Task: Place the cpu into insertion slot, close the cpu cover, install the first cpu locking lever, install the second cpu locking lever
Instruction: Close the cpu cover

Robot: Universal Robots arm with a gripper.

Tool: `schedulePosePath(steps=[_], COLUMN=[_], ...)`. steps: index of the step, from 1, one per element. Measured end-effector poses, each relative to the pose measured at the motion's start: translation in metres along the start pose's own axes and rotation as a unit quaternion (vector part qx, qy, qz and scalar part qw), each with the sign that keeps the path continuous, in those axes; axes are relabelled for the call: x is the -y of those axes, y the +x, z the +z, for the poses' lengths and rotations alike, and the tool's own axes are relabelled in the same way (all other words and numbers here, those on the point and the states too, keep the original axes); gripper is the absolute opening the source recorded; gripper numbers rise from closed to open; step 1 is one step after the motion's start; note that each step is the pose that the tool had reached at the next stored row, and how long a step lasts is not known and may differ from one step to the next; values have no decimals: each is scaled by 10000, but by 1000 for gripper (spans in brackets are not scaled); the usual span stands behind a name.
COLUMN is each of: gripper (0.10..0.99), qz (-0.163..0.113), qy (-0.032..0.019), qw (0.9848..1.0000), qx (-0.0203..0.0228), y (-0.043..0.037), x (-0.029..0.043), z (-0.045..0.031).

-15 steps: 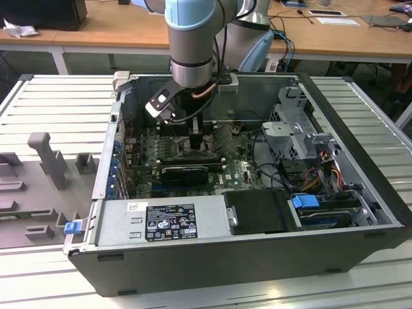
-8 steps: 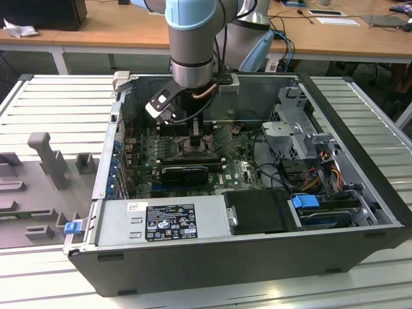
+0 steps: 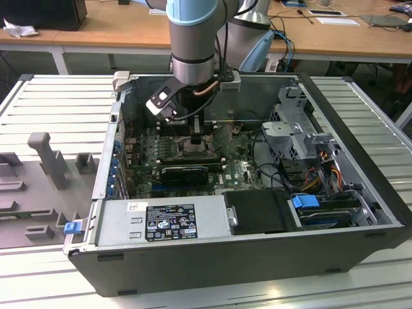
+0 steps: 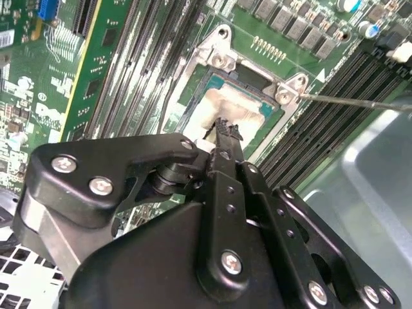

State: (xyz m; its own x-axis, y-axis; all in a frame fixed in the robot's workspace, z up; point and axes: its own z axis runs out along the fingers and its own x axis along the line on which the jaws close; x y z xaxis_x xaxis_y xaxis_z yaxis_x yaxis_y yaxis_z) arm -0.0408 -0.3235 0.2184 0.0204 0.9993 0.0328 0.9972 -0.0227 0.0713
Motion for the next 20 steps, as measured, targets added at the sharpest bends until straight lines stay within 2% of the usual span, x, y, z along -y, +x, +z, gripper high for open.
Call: schedulePosePath(steps=[2, 5, 7, 9, 13, 17, 20], gripper=[106, 106, 106, 106, 106, 106, 106], qz=[1, 1, 1, 1, 2, 0, 1], qy=[0, -1, 0, 0, 0, 0, 1], qw=[10000, 10000, 10000, 10000, 10000, 10000, 10000], qx=[2, 3, 3, 3, 4, 3, 3], y=[1, 3, 3, 3, 4, 5, 6], x=[-35, -39, -50, -91, -98, -103, -153], z=[-10, -53, -53, -50, -50, -92, -89])
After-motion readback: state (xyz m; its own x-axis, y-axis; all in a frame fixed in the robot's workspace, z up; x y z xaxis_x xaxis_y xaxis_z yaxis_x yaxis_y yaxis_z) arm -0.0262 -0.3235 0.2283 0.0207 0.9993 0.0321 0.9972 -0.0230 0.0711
